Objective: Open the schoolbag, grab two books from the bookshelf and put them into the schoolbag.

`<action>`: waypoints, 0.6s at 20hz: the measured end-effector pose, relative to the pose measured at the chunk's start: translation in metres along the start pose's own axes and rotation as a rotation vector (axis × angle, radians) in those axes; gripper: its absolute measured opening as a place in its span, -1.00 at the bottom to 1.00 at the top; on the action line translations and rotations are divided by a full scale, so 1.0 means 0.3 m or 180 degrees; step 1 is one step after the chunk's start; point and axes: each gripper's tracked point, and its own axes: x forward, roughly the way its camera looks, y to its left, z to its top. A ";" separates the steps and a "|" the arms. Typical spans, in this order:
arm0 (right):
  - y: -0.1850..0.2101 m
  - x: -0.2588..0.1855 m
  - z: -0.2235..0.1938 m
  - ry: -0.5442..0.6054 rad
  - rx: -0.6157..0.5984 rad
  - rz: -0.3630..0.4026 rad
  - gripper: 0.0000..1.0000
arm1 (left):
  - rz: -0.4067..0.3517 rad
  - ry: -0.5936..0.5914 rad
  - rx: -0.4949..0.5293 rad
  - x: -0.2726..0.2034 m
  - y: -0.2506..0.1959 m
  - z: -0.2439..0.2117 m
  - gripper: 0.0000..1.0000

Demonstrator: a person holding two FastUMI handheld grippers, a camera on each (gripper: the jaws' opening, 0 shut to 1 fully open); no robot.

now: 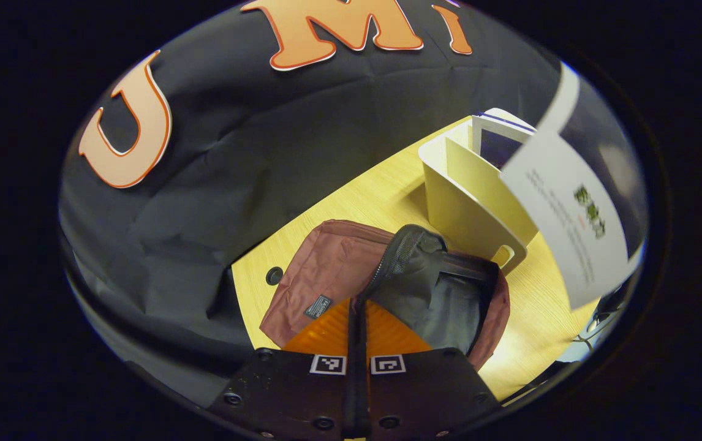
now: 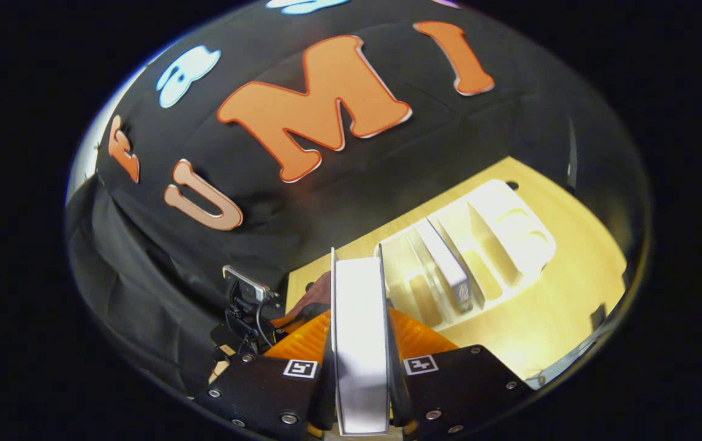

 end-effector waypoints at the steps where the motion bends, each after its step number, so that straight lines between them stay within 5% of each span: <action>1: -0.050 0.026 -0.068 0.0056 0.0135 -0.0025 -0.28 | -0.0019 0.0011 -0.0010 -0.003 -0.007 0.001 -0.99; 3: -0.104 0.076 -0.173 0.0069 0.0580 0.0092 -0.29 | -0.0032 0.0038 -0.0053 -0.013 -0.016 -0.001 -0.81; 4: -0.121 0.104 -0.216 0.0086 0.0771 0.0168 -0.29 | -0.0054 0.0058 -0.0078 -0.018 -0.026 -0.012 -0.99; 12: -0.177 0.399 -0.444 0.0015 0.1841 0.0494 -0.29 | -0.0126 0.0006 -0.0063 -0.101 -0.097 0.033 -0.99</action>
